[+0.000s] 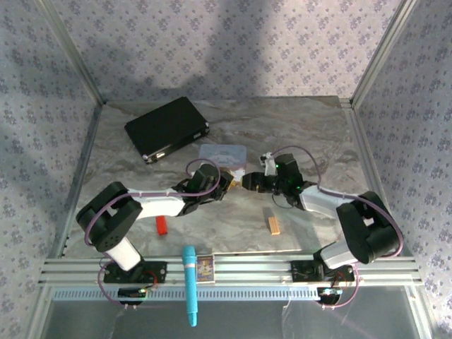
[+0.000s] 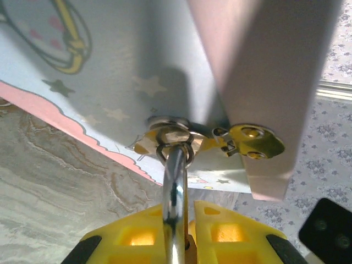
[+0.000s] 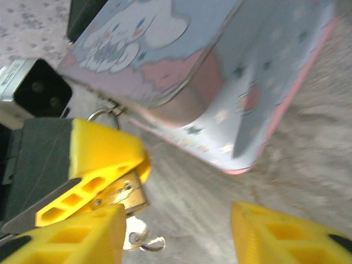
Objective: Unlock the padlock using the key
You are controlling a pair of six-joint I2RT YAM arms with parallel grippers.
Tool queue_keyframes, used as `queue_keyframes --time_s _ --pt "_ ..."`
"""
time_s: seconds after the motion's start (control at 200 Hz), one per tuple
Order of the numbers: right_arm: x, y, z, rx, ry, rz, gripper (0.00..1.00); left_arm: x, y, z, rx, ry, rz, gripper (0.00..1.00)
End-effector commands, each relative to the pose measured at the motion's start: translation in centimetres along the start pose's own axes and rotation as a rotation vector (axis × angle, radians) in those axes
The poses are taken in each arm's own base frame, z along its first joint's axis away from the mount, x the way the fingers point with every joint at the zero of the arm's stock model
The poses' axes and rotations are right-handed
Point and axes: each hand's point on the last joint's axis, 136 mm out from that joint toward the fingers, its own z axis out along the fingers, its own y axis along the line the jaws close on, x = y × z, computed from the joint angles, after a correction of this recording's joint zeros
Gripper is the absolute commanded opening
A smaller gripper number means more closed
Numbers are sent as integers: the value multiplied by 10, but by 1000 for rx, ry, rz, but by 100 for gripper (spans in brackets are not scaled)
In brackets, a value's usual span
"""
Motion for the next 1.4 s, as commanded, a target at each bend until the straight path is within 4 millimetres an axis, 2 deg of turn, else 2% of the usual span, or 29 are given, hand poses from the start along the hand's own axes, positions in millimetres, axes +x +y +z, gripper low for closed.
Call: queue_keyframes --time_s 0.0,0.1,0.115,0.185,0.335,0.45,0.61,0.77,0.95,1.074,1.229,1.394 --pt "-13 -13 -15 131 -79 11 73 6 -3 -1 10 22 11 0" --pt "-16 -14 -23 212 -85 -14 91 8 0 1 0 26 17 0" --pt "-17 -14 -24 222 -84 -17 97 8 1 1 -2 27 18 0" --pt "-20 -15 -28 254 -82 -18 99 9 8 1 -28 32 35 0" --pt "-29 -20 -24 320 -39 -1 99 5 30 1 -187 44 176 0" --pt "-30 -17 -8 333 13 2 99 13 44 8 -243 124 243 0" --pt "-24 -29 18 418 79 22 96 20 63 10 -285 164 264 0" --pt "-9 -51 28 524 110 46 90 4 65 -2 -380 118 408 0" --pt "-1 -70 27 603 115 43 82 -16 83 -18 -559 89 607 9" --pt "3 -74 30 586 113 63 76 -36 94 -32 -667 29 717 15" --pt "7 -76 36 561 105 110 75 -42 101 -37 -762 11 816 19" --pt "9 -77 39 551 115 117 75 -43 96 -48 -842 -69 960 25"
